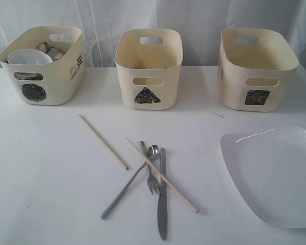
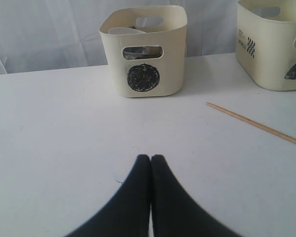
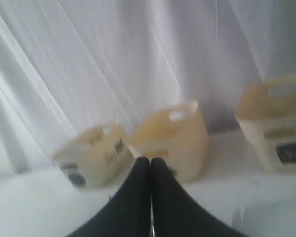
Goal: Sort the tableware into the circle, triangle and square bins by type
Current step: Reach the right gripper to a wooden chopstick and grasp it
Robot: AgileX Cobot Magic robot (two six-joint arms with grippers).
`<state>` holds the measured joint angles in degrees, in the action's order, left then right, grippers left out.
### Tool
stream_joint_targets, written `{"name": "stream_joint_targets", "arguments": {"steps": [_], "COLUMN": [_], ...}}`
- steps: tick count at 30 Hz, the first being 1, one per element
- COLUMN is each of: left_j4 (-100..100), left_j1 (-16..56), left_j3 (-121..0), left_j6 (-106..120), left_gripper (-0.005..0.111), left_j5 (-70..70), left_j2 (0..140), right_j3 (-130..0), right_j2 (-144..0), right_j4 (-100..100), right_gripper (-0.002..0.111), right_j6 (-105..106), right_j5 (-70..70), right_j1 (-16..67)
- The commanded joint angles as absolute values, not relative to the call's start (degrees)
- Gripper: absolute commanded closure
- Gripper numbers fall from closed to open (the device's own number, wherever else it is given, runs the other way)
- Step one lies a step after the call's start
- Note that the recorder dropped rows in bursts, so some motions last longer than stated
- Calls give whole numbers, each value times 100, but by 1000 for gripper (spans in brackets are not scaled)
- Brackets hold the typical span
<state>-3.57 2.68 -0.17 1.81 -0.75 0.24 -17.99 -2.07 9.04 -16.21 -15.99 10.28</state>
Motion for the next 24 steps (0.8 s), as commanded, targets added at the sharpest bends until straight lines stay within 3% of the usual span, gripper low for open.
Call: {"name": "stream_joint_targets", "arguments": {"steps": [1,4,8,10,17,24], "left_j4": [-428,-428,-428,-428,-428,-428], "left_j1": [305,305,305,305,305,305], "left_j3": [0,0,0,0,0,0], "left_j6": [193,193,193,193,193,193], "left_gripper": [107,107,107,107,107,107], "left_j5": [-96,-96,-96,-96,-96,-96], "left_j2": [0,0,0,0,0,0], "right_j3": [-2535,-3181,-4250,-4861,-6429,-7080], "right_j2": [-1429,-2670,-4645,-5678,-8280,-9744], "right_j4": [2047,2709,2411,2069,1381,464], "right_gripper": [104,90,64,56,55,55], "right_j6": [946,2136,2186,2186,2163,1453], "right_j5": [-3409,-4107,-4975,-5217,-5351,-5202], "right_j1": [1021,1021,1048,1263,2384,3053]}}
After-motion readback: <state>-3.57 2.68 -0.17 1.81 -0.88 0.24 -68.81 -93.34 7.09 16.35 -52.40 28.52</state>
